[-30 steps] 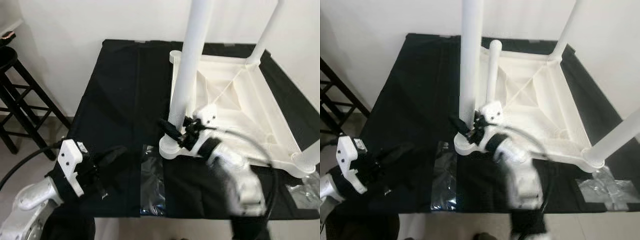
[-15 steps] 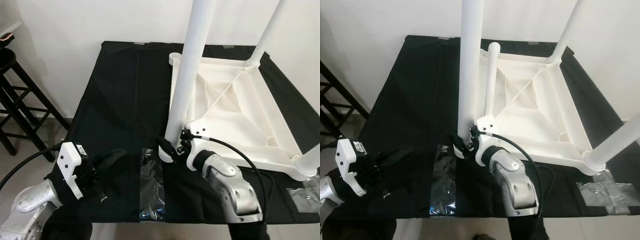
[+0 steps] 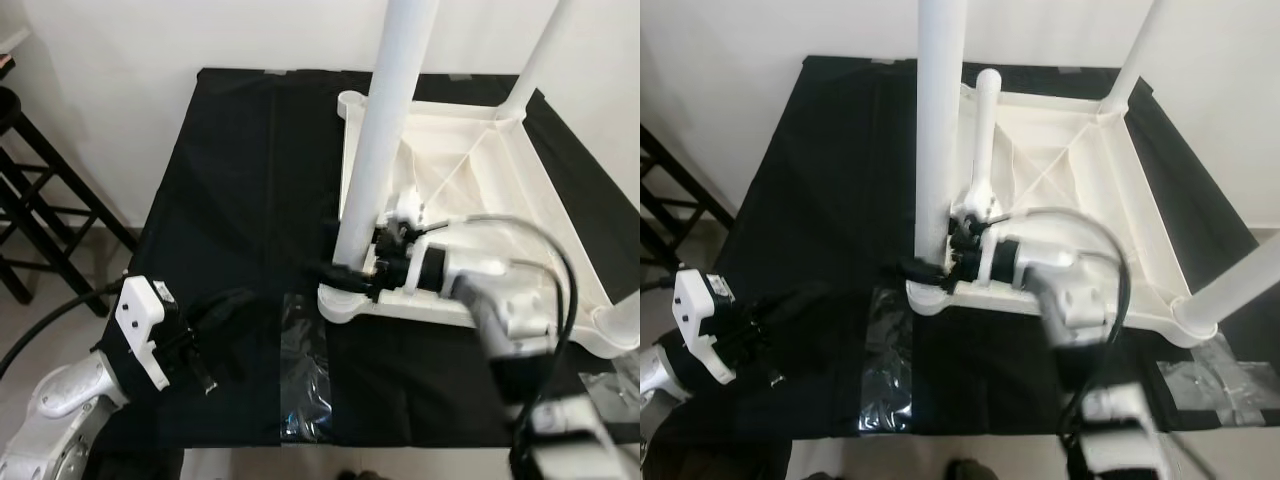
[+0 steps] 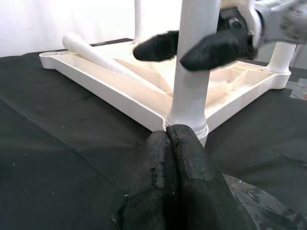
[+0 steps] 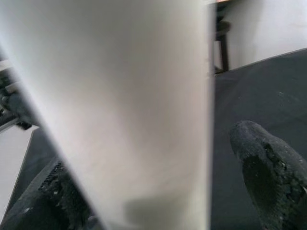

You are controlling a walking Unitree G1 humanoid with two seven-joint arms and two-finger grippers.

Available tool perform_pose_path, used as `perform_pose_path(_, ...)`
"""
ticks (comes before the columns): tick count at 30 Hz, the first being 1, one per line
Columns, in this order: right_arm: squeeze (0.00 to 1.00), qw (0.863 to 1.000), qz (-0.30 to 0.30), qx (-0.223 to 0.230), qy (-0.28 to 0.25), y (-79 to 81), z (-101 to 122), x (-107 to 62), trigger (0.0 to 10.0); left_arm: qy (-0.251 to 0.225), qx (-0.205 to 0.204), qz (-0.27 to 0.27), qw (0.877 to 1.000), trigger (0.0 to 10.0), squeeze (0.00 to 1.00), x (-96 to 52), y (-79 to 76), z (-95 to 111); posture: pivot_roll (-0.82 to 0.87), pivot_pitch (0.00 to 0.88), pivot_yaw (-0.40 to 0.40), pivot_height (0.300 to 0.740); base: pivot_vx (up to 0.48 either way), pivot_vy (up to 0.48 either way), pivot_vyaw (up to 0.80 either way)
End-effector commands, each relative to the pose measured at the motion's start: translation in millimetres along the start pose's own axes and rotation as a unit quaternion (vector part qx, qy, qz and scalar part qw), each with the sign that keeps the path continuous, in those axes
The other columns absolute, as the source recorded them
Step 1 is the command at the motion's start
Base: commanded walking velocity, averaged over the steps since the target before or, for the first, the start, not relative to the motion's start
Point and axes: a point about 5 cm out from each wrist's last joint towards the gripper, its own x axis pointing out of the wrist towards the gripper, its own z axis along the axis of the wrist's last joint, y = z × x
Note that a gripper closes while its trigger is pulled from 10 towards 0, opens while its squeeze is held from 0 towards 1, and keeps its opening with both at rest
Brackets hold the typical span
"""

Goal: Building children table

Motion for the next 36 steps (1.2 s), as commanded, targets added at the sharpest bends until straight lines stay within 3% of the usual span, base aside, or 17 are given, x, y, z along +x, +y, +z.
perform_pose_path(1,0.00,1.000,0.012,0.016,0.017,-4.0,-9.5,-1.5,10.0,0.011,-0.007,-0.001,1.000,10.0,0.00,-0.9,-1.4,-4.7,0.07,0.142,-0.059,0.740,0.000,0.000,0.00)
perform_pose_path(4,0.00,1.000,0.012,0.016,0.017,-4.0,-9.5,-1.5,10.0,0.011,-0.007,-0.001,1.000,10.0,0.00,-0.9,-1.4,-4.7,0.07,0.142,-0.059,0.740,0.000,0.000,0.00)
perform_pose_path(6,0.00,0.999,0.020,0.035,0.006,-13.0,-5.2,-3.0,0.0,0.012,-0.008,-0.002,1.000,10.0,0.00,-1.1,-1.7,-5.0,0.08,0.139,-0.057,0.740,0.000,0.000,0.00)
perform_pose_path(18,0.00,0.999,-0.026,0.023,-0.005,-6.6,-21.4,-19.5,0.0,0.012,-0.012,-0.004,1.000,10.0,0.00,-2.5,-2.7,-4.1,0.07,0.149,-0.050,0.740,0.000,0.000,0.00)
perform_pose_path(19,0.00,0.996,-0.087,0.018,0.016,-0.5,-34.5,-21.4,0.0,0.012,-0.012,-0.004,1.000,10.0,0.00,-3.0,-2.8,-3.5,0.07,0.156,-0.053,0.740,0.000,0.000,0.00)
perform_pose_path(20,0.00,0.996,-0.087,0.018,0.016,-0.5,-34.5,-21.4,0.0,0.012,-0.012,-0.004,1.000,10.0,0.00,-3.0,-2.8,-3.5,0.07,0.156,-0.053,0.740,0.000,0.000,0.00)
perform_pose_path(21,0.00,0.992,-0.126,0.021,0.025,5.2,-41.3,-20.1,0.0,0.011,-0.012,-0.004,1.000,10.0,0.00,-3.7,-2.7,-3.1,0.06,0.159,-0.061,0.740,0.000,0.000,0.00)
perform_pose_path(22,0.00,0.977,-0.208,0.032,0.019,12.6,-48.4,-13.8,0.0,0.012,-0.012,-0.003,1.000,10.0,0.00,-4.7,-2.3,-2.7,0.06,0.163,-0.063,0.740,0.000,0.000,0.00)
perform_pose_path(23,0.00,0.977,-0.208,0.032,0.019,12.6,-48.4,-13.8,0.0,0.012,-0.012,-0.003,1.000,10.0,0.00,-4.7,-2.3,-2.7,0.06,0.163,-0.063,0.740,0.000,0.000,0.00)
perform_pose_path(24,0.00,0.951,-0.304,0.047,0.011,17.0,-53.8,-10.7,0.0,0.012,-0.012,-0.003,1.000,10.0,0.00,-5.6,-1.8,-2.4,0.05,0.165,-0.061,0.740,0.000,0.000,0.00)
perform_pose_path(25,0.00,0.920,-0.384,0.076,0.025,32.9,-65.3,-7.3,0.0,0.012,-0.012,-0.003,1.000,10.0,0.00,-6.4,-1.3,-2.1,0.05,0.169,-0.059,0.740,0.000,0.000,0.00)
perform_pose_path(26,0.00,0.896,-0.432,0.095,0.036,44.1,-71.8,-7.3,0.0,0.012,-0.012,-0.003,1.000,10.0,0.00,-6.9,-1.0,-2.0,0.05,0.169,-0.059,0.740,0.000,0.000,0.00)
perform_pose_path(31,0.00,0.894,-0.436,0.101,0.019,66.8,-73.8,5.7,0.0,0.013,-0.014,-0.003,1.000,10.0,0.00,-7.7,-0.4,-2.8,0.05,0.166,-0.051,0.740,0.000,0.000,0.00)
perform_pose_path(32,0.00,0.901,-0.424,0.090,0.026,67.8,-75.0,9.5,0.0,0.014,-0.014,-0.003,1.000,10.0,0.00,-7.6,-0.5,-3.5,0.05,0.155,-0.047,0.740,0.000,0.000,0.00)
perform_pose_path(34,0.00,0.899,-0.430,0.078,0.017,60.0,-70.1,9.1,0.0,0.017,-0.014,-0.005,1.000,10.0,0.00,-7.3,-0.6,-4.6,0.06,0.151,-0.054,0.740,0.000,0.000,0.00)
perform_pose_path(35,0.00,0.909,-0.409,0.075,0.020,58.8,-67.5,14.1,5.0,0.018,-0.012,-0.002,1.000,10.0,0.00,-7.7,0.1,-4.6,0.07,0.151,-0.055,0.740,0.000,0.000,0.00)
perform_pose_path(36,0.00,0.911,-0.406,0.076,0.024,61.1,-66.8,16.2,5.0,0.018,-0.011,-0.001,1.000,10.0,0.00,-7.9,0.3,-4.4,0.07,0.151,-0.055,0.740,0.000,0.000,0.00)
